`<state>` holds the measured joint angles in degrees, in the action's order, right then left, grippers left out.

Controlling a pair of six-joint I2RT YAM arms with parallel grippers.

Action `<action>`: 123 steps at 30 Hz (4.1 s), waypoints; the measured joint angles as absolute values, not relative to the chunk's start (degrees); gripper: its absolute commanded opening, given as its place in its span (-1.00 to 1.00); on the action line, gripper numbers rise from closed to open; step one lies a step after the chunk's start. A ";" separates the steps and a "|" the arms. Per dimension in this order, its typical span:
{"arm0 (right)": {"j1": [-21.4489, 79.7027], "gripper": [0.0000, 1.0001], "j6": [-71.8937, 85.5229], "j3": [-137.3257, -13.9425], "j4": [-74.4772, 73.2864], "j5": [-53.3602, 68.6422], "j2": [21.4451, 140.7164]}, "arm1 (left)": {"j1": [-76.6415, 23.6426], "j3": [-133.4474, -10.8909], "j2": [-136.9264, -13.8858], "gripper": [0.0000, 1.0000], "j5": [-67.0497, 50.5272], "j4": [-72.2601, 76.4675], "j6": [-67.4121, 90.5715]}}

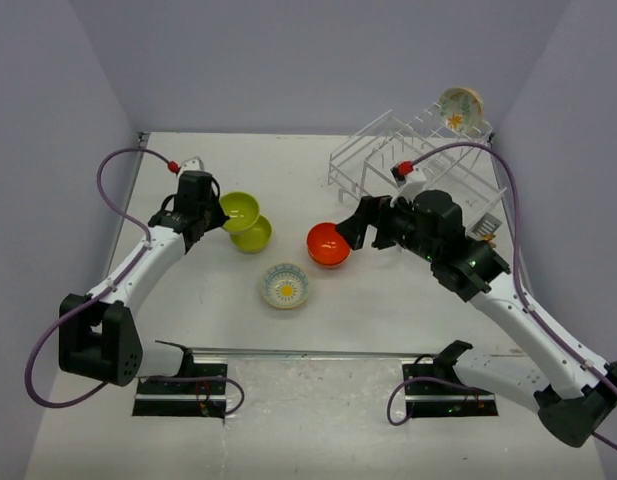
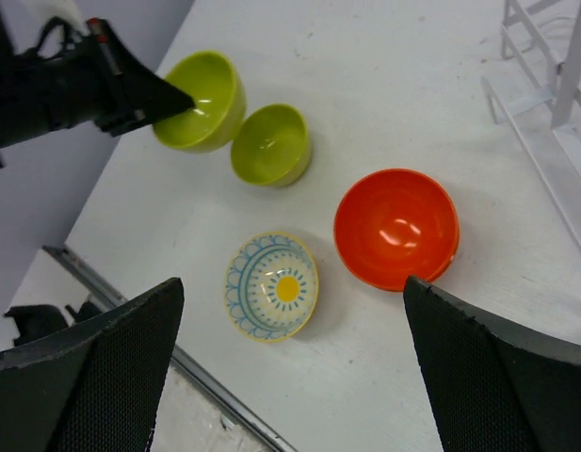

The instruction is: Unload the bowls from the dish rack

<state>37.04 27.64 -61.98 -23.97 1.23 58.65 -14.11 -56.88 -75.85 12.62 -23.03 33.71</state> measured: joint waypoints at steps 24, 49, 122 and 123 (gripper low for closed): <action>36.69 0.98 23.31 -48.23 -14.44 22.28 42.41 | -12.08 -53.71 -87.79 -0.83 2.87 -13.72 33.85; 36.69 0.98 22.00 -46.39 -12.82 25.30 42.24 | -12.08 -53.60 -88.16 -0.51 1.69 -12.91 33.54; 6.76 -1.00 -56.47 -110.24 9.32 -48.31 119.17 | -14.72 -46.48 -40.64 1.00 9.61 -33.52 21.39; 6.76 -1.00 -56.60 -110.08 9.67 -48.34 119.11 | -14.72 -46.48 -40.64 1.00 9.61 -33.52 21.39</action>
